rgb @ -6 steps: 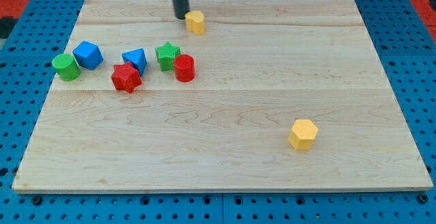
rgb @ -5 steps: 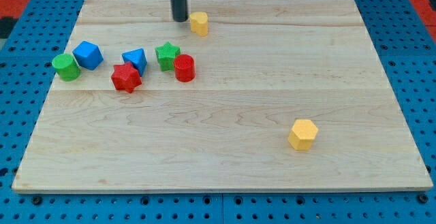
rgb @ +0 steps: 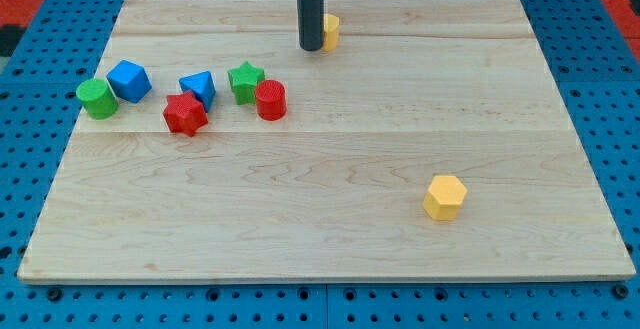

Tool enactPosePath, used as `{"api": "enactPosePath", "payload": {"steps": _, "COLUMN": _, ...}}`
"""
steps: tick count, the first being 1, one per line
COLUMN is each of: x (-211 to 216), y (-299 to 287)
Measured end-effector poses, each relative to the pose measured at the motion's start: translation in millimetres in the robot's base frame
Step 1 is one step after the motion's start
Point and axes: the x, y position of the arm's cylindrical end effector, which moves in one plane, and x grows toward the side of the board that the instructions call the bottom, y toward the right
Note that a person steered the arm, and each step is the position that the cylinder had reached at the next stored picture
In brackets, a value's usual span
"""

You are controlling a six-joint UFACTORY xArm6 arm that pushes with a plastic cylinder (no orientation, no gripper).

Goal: Move the yellow heart to the top center

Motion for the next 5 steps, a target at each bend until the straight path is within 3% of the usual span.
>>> {"api": "enactPosePath", "payload": {"steps": 1, "x": 2.5, "y": 27.2}}
{"api": "enactPosePath", "payload": {"steps": 3, "x": -36.5, "y": 55.4}}
{"api": "enactPosePath", "payload": {"steps": 5, "x": 17.6, "y": 24.0}}
